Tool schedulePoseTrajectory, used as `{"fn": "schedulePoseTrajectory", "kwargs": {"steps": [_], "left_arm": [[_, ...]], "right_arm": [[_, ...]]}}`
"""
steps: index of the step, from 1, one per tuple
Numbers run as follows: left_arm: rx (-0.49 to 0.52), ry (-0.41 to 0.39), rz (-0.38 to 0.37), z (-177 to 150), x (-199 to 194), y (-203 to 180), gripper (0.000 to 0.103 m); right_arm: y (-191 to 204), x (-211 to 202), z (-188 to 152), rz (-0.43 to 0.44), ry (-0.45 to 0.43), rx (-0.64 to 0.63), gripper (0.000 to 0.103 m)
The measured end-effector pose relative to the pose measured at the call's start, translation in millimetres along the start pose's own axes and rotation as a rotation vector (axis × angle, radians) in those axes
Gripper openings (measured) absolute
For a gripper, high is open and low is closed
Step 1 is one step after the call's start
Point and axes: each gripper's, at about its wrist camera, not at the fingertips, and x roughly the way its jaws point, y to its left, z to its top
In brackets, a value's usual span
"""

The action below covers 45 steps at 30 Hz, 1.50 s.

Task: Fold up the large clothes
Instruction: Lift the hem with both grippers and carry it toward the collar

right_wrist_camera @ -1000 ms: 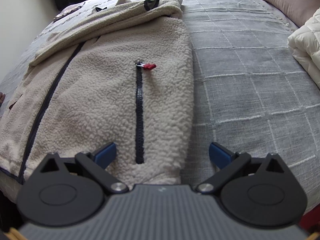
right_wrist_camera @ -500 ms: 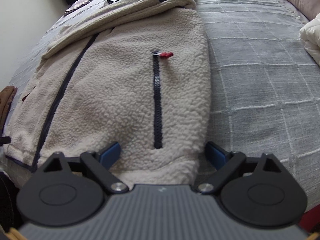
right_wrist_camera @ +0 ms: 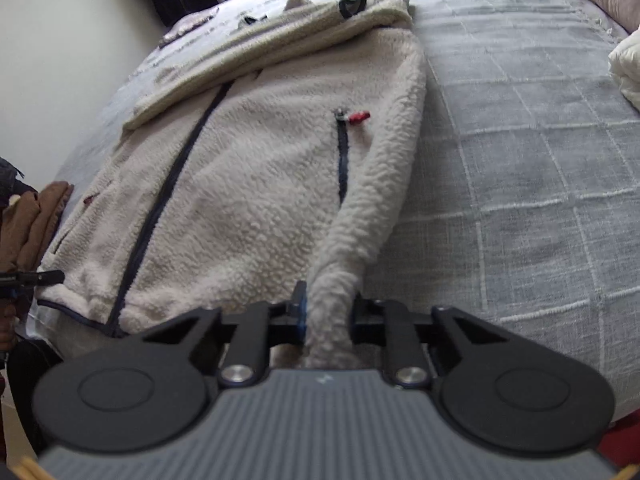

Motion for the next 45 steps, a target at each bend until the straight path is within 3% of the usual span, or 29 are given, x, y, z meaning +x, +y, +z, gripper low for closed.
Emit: {"fn": "schedulePoseTrajectory", "kwargs": {"steps": [7,14,23,30,34,40,45], "left_arm": [[0.083,-0.123,0.002,33,-24,-41,0.023],[0.136,-0.243,0.027,89,-29,-71,0.023],[0.117,-0.35,0.09,193,14,-81,0.023],[0.184,-0.37,0.176,266,97,-84,0.024],[0.175,-0.383,0.236,295,148,-62,0.027],[0.093,-0.312,0.23,314,212,-17,0.037],[0.044,-0.305,0.188,319,215,-9,0.04]], "right_arm": [[25,-30,32,0.016,-0.154,-0.044,0.014],[47,-44,91,0.008,-0.298,-0.089,0.014],[41,-15,196,-0.049,-0.418,-0.066,0.014],[31,59,282,-0.101,-0.418,-0.06,0.014],[15,112,314,-0.185,-0.382,-0.039,0.014],[-23,182,332,-0.197,-0.295,0.023,0.015],[-28,205,330,-0.203,-0.297,0.042,0.016]]}}
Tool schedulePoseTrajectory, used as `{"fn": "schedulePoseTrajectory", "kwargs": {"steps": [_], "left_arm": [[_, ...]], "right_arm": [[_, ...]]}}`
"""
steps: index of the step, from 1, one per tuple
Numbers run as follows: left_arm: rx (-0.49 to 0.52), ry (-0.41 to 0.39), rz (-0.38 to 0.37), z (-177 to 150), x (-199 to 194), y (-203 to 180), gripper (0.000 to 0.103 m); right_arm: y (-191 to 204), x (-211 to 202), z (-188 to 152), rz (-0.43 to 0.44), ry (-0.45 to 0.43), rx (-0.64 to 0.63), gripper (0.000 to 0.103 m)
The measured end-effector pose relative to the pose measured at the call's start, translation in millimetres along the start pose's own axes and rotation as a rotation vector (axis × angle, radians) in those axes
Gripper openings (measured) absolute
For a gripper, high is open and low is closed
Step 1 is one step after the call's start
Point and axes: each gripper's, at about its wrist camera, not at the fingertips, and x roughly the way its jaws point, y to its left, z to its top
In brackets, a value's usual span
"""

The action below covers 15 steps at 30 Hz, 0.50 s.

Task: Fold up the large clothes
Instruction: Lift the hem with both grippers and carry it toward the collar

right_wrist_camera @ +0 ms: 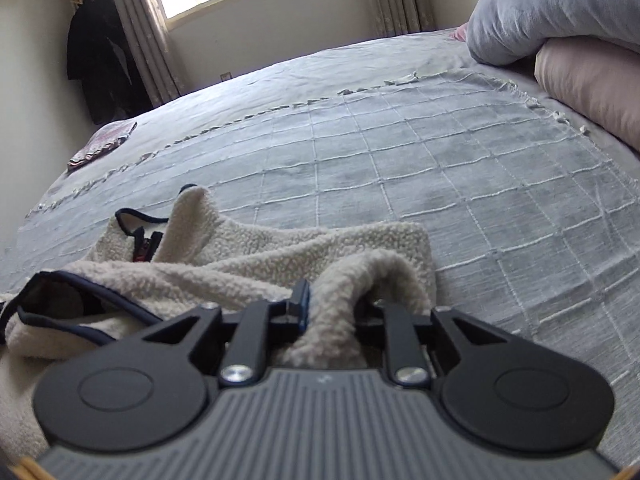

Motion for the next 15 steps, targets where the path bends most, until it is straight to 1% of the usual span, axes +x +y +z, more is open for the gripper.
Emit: {"fn": "schedulePoseTrajectory", "kwargs": {"steps": [3,6,7,9,10,11,12,13,14,15], "left_arm": [[-0.008,0.046,-0.026,15,-8,0,0.041],[-0.043,0.07,-0.059,27,-21,1,0.045],[-0.048,0.069,-0.06,30,-26,1,0.049],[-0.049,0.034,-0.039,37,-37,2,0.063],[-0.041,-0.01,-0.009,40,-46,3,0.078],[-0.029,-0.051,0.02,43,-53,5,0.088],[-0.02,-0.072,0.034,46,-57,7,0.089],[-0.015,-0.067,0.043,48,-58,10,0.089],[-0.003,-0.062,0.058,49,-59,11,0.089],[0.03,-0.062,0.08,48,-58,10,0.089]], "right_arm": [[-3,-6,10,0.025,0.038,0.01,0.019],[-19,-15,24,0.103,0.082,0.095,0.026],[-25,-18,27,0.128,0.091,0.129,0.032],[-36,-27,33,0.171,0.093,0.19,0.041],[-41,-32,36,0.186,0.087,0.219,0.054],[-44,-39,37,0.165,0.058,0.231,0.081],[-45,-47,39,0.124,0.012,0.226,0.091],[-47,-54,40,0.104,-0.031,0.211,0.092],[-49,-58,42,0.104,-0.046,0.206,0.092],[-50,-60,43,0.106,-0.047,0.206,0.092]]}}
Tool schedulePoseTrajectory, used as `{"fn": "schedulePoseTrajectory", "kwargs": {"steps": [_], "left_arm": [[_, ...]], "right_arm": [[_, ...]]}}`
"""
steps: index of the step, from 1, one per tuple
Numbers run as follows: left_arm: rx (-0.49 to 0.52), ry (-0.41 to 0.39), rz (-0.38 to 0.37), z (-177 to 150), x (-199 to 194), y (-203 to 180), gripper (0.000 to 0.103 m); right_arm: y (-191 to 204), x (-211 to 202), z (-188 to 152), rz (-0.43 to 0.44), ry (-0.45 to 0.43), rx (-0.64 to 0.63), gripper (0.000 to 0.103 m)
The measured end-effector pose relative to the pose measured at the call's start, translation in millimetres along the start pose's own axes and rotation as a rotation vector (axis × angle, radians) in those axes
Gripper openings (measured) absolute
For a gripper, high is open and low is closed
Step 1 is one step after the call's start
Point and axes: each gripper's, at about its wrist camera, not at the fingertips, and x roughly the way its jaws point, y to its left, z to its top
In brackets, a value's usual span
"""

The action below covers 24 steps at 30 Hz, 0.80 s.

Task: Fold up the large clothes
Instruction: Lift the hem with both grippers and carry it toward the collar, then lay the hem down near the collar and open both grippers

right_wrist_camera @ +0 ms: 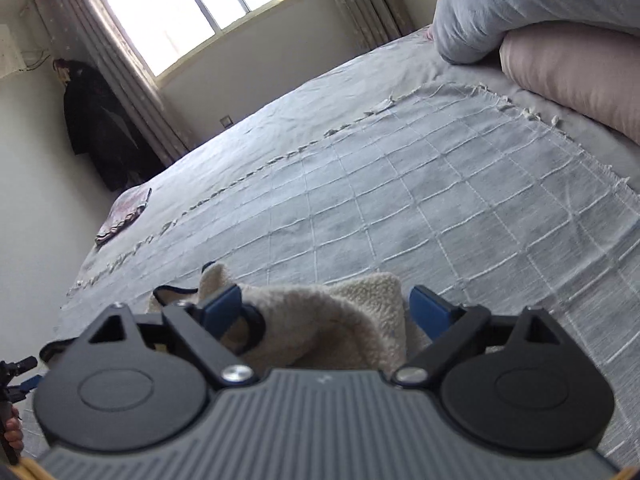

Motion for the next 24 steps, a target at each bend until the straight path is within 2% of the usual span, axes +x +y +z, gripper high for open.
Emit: {"fn": "schedulePoseTrajectory", "kwargs": {"steps": [4,7,10,12,13,14,15,16,18,19,21,24], "left_arm": [[0.11,0.012,0.044,-9,14,-6,0.088],[0.194,0.029,0.061,-17,35,-14,0.086],[0.267,0.016,0.061,-18,53,-26,0.084],[0.303,0.011,0.048,-17,64,-34,0.066],[0.309,0.016,0.042,-16,70,-37,0.048],[0.308,0.021,0.034,-16,74,-40,0.021],[0.305,0.003,0.03,-16,74,-43,0.011],[0.29,-0.061,0.035,-15,67,-44,0.011],[0.177,-0.202,0.024,-6,48,-34,0.011],[0.12,-0.245,0.015,-1,45,-25,0.011],[0.074,-0.267,0.046,3,54,-14,0.011],[0.155,-0.203,0.137,-9,93,-18,0.012]], "right_arm": [[7,4,-3,-0.042,-0.004,-0.09,0.092],[20,23,-12,-0.088,0.021,-0.189,0.091],[33,47,-20,-0.123,0.039,-0.289,0.085],[43,65,-25,-0.15,0.036,-0.351,0.076],[47,73,-26,-0.16,0.028,-0.371,0.063],[50,80,-27,-0.161,0.02,-0.38,0.045],[52,85,-28,-0.159,0.011,-0.381,0.034],[55,87,-29,-0.169,-0.006,-0.387,0.014],[61,80,-31,-0.211,-0.117,-0.425,0.013],[63,77,-29,-0.226,-0.161,-0.438,0.013],[65,78,-25,-0.243,-0.197,-0.445,0.013],[72,101,-23,-0.272,-0.174,-0.468,0.013]]}}
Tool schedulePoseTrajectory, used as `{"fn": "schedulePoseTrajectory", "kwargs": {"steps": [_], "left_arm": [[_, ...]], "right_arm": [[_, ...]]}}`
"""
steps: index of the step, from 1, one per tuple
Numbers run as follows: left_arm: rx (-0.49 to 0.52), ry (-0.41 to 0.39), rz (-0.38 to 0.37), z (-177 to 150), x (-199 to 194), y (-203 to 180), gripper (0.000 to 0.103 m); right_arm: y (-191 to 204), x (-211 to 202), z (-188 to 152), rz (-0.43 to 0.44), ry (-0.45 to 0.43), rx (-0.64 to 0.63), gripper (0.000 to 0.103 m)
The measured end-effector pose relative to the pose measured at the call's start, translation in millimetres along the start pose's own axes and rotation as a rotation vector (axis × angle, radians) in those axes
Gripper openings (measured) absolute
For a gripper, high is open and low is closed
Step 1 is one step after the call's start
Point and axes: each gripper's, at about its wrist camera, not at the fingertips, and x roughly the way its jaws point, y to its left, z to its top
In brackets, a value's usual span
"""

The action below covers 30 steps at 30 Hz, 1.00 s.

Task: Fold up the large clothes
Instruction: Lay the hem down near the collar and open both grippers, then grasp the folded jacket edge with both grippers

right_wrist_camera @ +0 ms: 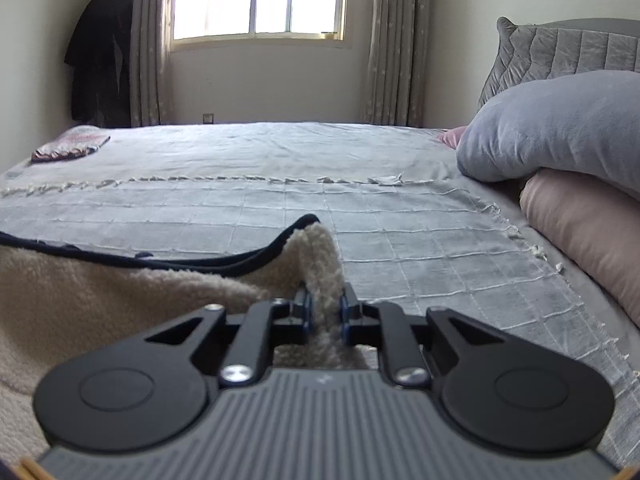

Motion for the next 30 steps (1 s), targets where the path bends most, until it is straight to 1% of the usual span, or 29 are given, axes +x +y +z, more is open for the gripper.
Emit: {"fn": "schedulePoseTrajectory", "kwargs": {"steps": [2,3,5,7,9,10,11,12,13,14,16,18,19,21,22,23,25,27,28,30], "left_arm": [[0.098,0.041,0.07,-20,25,-11,0.016],[0.11,0.086,0.098,-30,37,-12,0.016],[0.13,0.118,0.143,-30,50,-17,0.024],[0.172,0.148,0.187,-30,56,-22,0.03],[0.197,0.145,0.227,-30,54,-26,0.038],[0.207,0.139,0.25,-29,52,-27,0.047],[0.215,0.131,0.27,-28,47,-28,0.055],[0.221,0.122,0.275,-26,41,-29,0.058],[0.224,0.118,0.273,-23,35,-29,0.063],[0.23,0.119,0.269,-20,27,-30,0.068],[0.257,0.135,0.238,-16,11,-29,0.073],[0.255,0.142,0.212,-15,-8,-25,0.073],[0.234,0.154,0.196,-14,-16,-22,0.073],[0.173,0.188,0.168,-13,-31,-13,0.074],[0.14,0.206,0.158,-13,-39,-9,0.074],[0.111,0.222,0.146,-13,-46,-5,0.074],[0.058,0.252,0.117,-15,-59,3,0.074],[0.015,0.286,0.081,-21,-74,8,0.085],[-0.001,0.295,0.068,-24,-81,12,0.093],[-0.033,0.311,0.042,-33,-96,18,0.094]], "right_arm": [[9,22,-5,-0.028,0.048,-0.031,0.013],[13,35,-10,-0.041,0.086,-0.042,0.013],[19,61,-26,-0.073,0.175,-0.063,0.016],[20,69,-32,-0.093,0.187,-0.057,0.018],[18,69,-31,-0.094,0.198,-0.047,0.02],[16,67,-31,-0.093,0.196,-0.036,0.023],[14,63,-31,-0.09,0.191,-0.027,0.029],[13,58,-30,-0.091,0.183,-0.021,0.033],[11,52,-28,-0.096,0.176,-0.01,0.046],[8,46,-27,-0.107,0.176,0.003,0.064],[-1,32,-24,-0.114,0.183,0.02,0.078],[-10,16,-23,-0.087,0.187,0.023,0.08],[-15,7,-23,-0.077,0.193,0.02,0.082],[-21,-10,-24,-0.064,0.195,0.005,0.084],[-23,-19,-25,-0.058,0.193,-0.001,0.086],[-26,-29,-26,-0.045,0.196,-0.004,0.09],[-32,-46,-29,-0.004,0.211,0.01,0.092],[-37,-60,-33,0.035,0.234,0.033,0.093],[-40,-67,-35,0.055,0.251,0.044,0.094],[-42,-80,-41,0.085,0.274,0.06,0.094]]}}
